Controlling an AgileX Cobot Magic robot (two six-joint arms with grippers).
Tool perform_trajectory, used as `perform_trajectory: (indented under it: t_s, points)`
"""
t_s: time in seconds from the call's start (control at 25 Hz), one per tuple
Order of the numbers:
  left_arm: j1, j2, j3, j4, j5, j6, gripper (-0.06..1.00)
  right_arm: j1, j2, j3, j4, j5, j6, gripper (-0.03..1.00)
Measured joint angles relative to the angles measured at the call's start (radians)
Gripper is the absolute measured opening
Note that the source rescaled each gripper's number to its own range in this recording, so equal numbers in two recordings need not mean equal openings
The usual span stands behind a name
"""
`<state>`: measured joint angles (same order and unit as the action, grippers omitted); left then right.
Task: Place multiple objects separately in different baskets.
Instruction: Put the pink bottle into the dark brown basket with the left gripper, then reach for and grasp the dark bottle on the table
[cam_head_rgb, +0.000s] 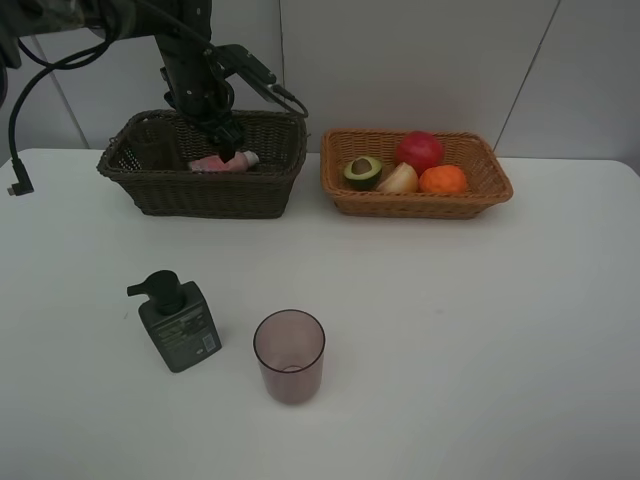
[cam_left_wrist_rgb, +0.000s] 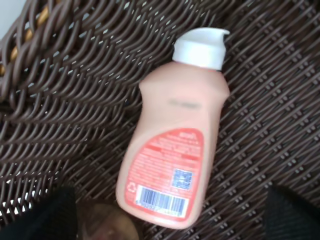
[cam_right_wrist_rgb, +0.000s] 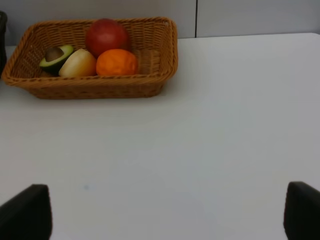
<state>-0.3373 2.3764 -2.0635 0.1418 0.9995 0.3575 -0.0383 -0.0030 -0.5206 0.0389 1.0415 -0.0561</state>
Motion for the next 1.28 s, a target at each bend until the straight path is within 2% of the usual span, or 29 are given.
perform_trajectory:
  t_s: [0.6,0.8,1.04,1.28]
  points:
    - [0.001,-0.026,0.0,-0.013,0.015,0.001,1.0,0.0,0.0,0.0,0.0,0.0,0.0,0.93]
    - [0.001,-0.072,0.0,-0.024,0.054,0.005,1.0,0.0,0.0,0.0,0.0,0.0,0.0,0.93]
    - [-0.005,-0.134,-0.001,-0.089,0.128,-0.006,1.0,0.0,0.0,0.0,0.0,0.0,0.0,0.93]
    - [-0.049,-0.198,-0.001,-0.091,0.21,-0.021,1.0,0.0,0.0,0.0,0.0,0.0,0.0,0.93]
